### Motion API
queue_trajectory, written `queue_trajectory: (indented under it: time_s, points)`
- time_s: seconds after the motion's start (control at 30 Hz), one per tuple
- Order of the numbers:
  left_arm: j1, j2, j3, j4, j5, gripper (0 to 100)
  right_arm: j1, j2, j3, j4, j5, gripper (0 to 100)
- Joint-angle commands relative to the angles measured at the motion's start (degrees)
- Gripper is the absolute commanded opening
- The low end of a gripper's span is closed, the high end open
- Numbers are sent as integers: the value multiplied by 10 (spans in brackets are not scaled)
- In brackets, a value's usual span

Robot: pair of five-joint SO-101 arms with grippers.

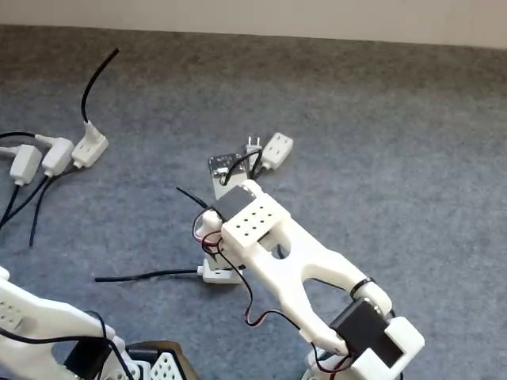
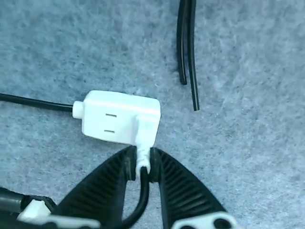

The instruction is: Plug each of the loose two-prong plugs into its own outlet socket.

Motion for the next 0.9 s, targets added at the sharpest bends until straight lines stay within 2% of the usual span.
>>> queue_trajectory:
  time_s: [0.0, 0.13, 0.23, 0.33, 0.43, 0.5, 0.67, 0.77, 0.87]
  points:
    - [10, -11, -23, 17, 2, 351, -4, 57, 6, -22, 7, 9]
    - [20, -10, -56, 64, 1, 351, -7, 86, 3, -22, 16, 24]
    - [41, -10, -80, 103, 1, 351, -8, 78, -6, -22, 69, 120]
    - [79, -9, -81, 142, 1, 351, -4, 52, -31, -22, 66, 237]
    - [129, -9, -84, 180, 1, 351, -4, 8, -64, -22, 69, 307]
    - [173, -11, -87, 220, 1, 351, -2, -25, -96, -20, 82, 310]
    - [282, -9, -167, 373, -3, 351, 33, -110, -201, 63, 289, 310]
    - [342, -9, -228, 441, -19, 351, 80, -159, -259, 120, 302, 310]
    - [406, -23, -240, 445, -17, 349, 156, -214, -300, 153, 307, 310]
